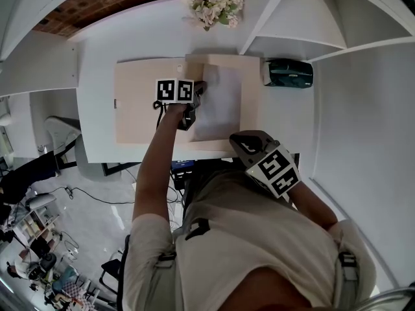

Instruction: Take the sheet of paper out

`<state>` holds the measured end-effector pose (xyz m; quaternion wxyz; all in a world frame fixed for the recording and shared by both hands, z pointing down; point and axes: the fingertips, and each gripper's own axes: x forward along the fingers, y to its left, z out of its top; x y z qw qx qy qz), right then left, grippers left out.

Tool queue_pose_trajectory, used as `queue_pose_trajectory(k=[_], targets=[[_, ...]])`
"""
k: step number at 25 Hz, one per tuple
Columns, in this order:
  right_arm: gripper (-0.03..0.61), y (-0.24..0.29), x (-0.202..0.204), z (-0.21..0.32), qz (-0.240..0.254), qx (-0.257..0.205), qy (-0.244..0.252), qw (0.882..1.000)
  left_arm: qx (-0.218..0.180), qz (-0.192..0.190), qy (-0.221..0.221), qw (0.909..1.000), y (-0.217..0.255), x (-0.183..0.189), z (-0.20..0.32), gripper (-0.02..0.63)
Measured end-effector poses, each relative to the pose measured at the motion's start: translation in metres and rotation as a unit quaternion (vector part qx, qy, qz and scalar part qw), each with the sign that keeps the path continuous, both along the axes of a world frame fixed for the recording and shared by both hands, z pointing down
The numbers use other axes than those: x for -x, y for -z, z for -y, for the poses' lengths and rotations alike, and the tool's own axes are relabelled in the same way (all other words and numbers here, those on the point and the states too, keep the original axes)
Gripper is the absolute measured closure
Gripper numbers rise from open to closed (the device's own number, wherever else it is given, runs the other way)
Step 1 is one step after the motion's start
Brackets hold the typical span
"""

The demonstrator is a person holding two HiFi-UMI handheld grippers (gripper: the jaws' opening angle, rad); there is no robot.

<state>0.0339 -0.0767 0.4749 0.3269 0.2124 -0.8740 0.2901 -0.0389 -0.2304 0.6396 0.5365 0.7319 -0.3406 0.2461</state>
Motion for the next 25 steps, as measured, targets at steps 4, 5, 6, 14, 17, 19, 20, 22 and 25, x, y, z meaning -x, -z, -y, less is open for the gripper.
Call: queue_pose_trajectory(k=[4, 5, 6, 14, 17, 19, 20, 22, 25], targets=[[0.56, 0.001, 0.002, 0.0, 0.002, -0.002, -0.001, 1.0, -0.004, 0.001, 0.002, 1.0, 0.002, 0.003, 0.0, 0.597], [0.56, 0.002, 0.002, 0.0, 0.004, -0.002, -0.001, 1.0, -0.006, 0.0, 0.004, 1.0, 0.003, 0.003, 0.0, 0.598], [0.56, 0.003, 0.004, 0.001, 0.007, -0.002, -0.002, 1.0, -0.007, -0.001, 0.006, 1.0, 0.005, 0.004, 0.0, 0.598], [0.56, 0.005, 0.008, 0.0, 0.006, -0.012, 0.002, 1.0, -0.016, -0.009, 0.023, 0.9996, 0.016, 0.013, 0.001, 0.598], [0.56, 0.006, 0.008, -0.001, 0.002, -0.012, 0.004, 1.0, -0.017, -0.007, 0.025, 0.9995, 0.018, 0.018, 0.001, 0.598], [0.56, 0.007, 0.01, -0.001, 0.005, -0.014, 0.003, 1.0, -0.019, -0.003, 0.027, 0.9995, 0.018, 0.022, 0.001, 0.598], [0.56, 0.008, 0.011, -0.002, 0.006, -0.014, 0.002, 1.0, -0.021, -0.002, 0.028, 0.9994, 0.019, 0.023, 0.001, 0.598], [0.56, 0.01, 0.013, -0.003, 0.006, -0.015, 0.003, 1.0, -0.024, -0.003, 0.031, 0.9993, 0.02, 0.026, 0.001, 0.598], [0.56, 0.012, 0.014, -0.004, 0.005, -0.018, 0.005, 1.0, -0.028, 0.003, 0.036, 0.999, 0.022, 0.033, 0.002, 0.598]])
